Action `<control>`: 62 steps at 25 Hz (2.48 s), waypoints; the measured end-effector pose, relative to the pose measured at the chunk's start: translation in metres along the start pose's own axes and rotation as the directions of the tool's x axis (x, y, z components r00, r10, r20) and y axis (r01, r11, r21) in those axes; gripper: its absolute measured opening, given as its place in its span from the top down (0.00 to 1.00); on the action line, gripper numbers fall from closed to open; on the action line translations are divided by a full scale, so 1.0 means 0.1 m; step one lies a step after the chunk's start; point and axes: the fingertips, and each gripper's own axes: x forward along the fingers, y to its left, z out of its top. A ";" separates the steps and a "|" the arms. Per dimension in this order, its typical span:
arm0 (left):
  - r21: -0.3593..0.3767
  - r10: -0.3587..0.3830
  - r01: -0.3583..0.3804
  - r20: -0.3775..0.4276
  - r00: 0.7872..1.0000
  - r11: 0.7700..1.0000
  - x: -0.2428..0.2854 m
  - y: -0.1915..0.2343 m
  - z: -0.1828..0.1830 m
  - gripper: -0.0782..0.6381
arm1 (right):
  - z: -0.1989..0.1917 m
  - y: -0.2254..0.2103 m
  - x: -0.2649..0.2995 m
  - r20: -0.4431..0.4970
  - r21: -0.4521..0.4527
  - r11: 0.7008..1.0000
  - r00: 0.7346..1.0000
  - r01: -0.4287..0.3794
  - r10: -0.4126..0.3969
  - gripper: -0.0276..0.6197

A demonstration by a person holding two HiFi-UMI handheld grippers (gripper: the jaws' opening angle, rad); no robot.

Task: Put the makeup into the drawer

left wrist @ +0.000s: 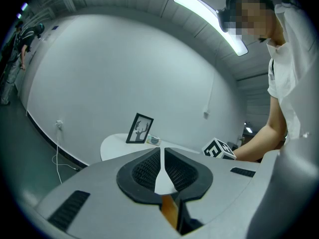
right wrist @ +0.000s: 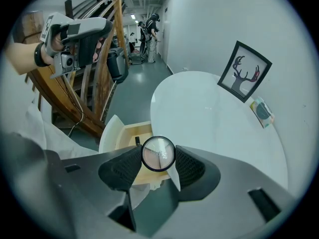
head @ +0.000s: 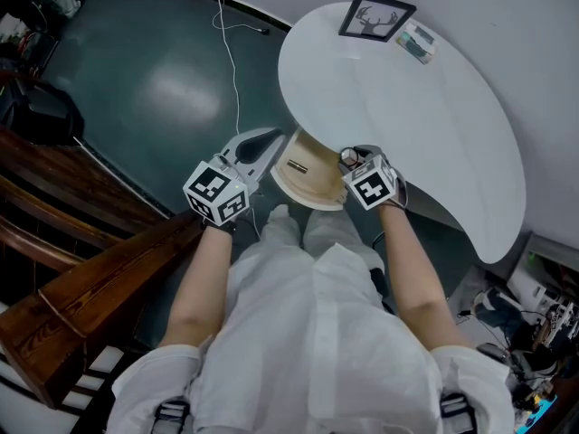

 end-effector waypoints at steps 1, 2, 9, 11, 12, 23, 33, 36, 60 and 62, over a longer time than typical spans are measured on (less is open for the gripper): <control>0.000 0.002 -0.002 0.001 1.000 1.000 -0.03 -0.01 0.00 0.86 | 0.01 0.03 0.00 0.001 -0.003 1.000 1.000 -0.002 0.002 0.65; 0.000 0.003 -0.003 0.003 1.000 1.000 -0.05 -0.01 -0.01 0.86 | 0.01 0.07 -0.01 0.003 -0.006 1.000 1.000 -0.004 0.004 0.65; -0.004 0.016 -0.016 0.006 1.000 1.000 -0.19 -0.06 -0.06 0.86 | 0.02 0.26 0.00 0.007 -0.016 1.000 1.000 -0.023 0.023 0.65; -0.007 0.019 -0.019 0.006 1.000 1.000 -0.23 -0.06 -0.08 0.86 | 0.02 0.31 0.02 0.008 -0.019 0.999 1.000 -0.027 0.027 0.65; -0.009 0.022 -0.021 0.006 1.000 1.000 -0.25 -0.06 -0.10 0.86 | 0.02 0.34 0.03 0.007 -0.021 0.999 1.000 -0.030 0.030 0.65; -0.029 0.039 -0.039 -0.011 0.999 0.999 -0.37 -0.03 -0.25 0.86 | -0.01 0.55 0.28 -0.016 -0.044 0.997 0.998 -0.065 0.064 0.65; -0.041 0.046 -0.047 -0.033 0.998 0.998 -0.41 0.06 -0.38 0.86 | -0.04 0.74 0.68 -0.045 -0.060 0.992 0.993 -0.113 0.110 0.65; -0.047 0.044 -0.046 -0.042 0.998 0.998 -0.42 0.09 -0.44 0.86 | -0.07 0.80 0.82 -0.061 -0.066 0.989 0.990 -0.129 0.125 0.65; -0.078 0.036 -0.044 -0.100 0.994 0.996 -0.22 0.43 -0.89 0.86 | -0.27 0.71 1.99 -0.076 -0.113 0.984 0.988 -0.140 0.132 0.65; -0.079 0.035 -0.043 -0.101 0.994 0.996 -0.20 0.45 -0.92 0.86 | -0.27 0.68 2.06 -0.071 -0.121 0.983 0.989 -0.135 0.127 0.65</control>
